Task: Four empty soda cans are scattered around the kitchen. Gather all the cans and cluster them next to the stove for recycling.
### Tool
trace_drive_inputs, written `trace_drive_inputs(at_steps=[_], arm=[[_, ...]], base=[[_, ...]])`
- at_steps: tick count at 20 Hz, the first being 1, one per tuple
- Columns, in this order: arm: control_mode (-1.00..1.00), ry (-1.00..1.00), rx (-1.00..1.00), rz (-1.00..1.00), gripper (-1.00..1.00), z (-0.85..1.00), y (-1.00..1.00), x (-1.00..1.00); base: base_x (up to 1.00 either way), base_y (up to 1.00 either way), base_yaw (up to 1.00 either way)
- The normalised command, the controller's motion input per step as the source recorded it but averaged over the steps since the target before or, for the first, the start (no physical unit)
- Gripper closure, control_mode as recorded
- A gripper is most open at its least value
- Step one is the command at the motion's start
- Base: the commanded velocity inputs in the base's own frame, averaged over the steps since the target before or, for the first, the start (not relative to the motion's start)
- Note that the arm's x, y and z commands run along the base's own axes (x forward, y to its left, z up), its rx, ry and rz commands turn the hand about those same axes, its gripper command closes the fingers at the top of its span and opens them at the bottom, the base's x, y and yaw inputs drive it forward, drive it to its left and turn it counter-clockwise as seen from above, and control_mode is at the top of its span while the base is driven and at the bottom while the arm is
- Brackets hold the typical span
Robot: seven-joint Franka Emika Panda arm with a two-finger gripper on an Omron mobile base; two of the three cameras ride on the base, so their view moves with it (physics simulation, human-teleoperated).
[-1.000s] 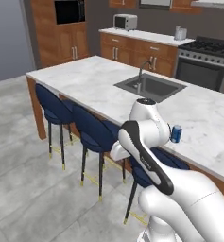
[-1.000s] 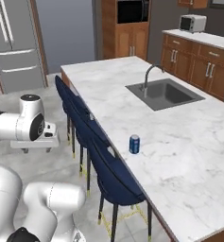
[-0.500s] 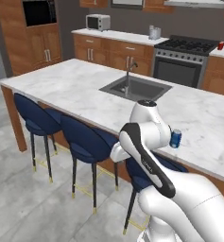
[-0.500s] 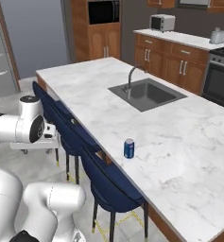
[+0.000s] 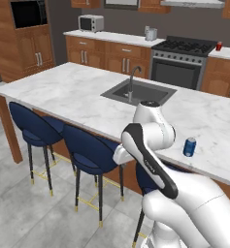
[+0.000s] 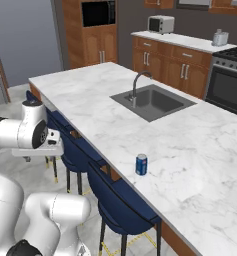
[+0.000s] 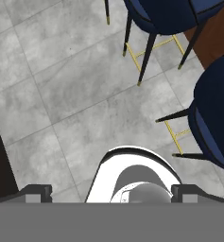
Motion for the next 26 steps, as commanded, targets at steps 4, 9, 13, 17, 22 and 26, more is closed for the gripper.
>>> trace_drive_inputs(at_steps=[4,9,13,17,22,26], arm=[[-1.00,-0.01,0.00,0.00,-1.00,0.00,0.00,0.00],[-1.00,0.02,0.00,-0.15,-1.00,0.23,0.01,0.08],[-1.00,0.10,-0.02,-0.34,-1.00,0.56,-0.05,0.05],[-1.00,0.05,-0.12,-0.36,-1.00,0.27,-0.04,0.28],[-1.00,0.02,-0.07,-0.19,-1.00,-0.09,-0.36,0.63],[-1.00,0.11,-0.06,-0.14,-1.00,-0.08,-0.72,0.48]], base=[[0.00,0.00,-0.01],[0.00,0.00,0.00],[0.00,0.00,0.00],[0.00,0.00,0.00],[0.00,0.00,0.00],[0.00,0.00,0.00]])
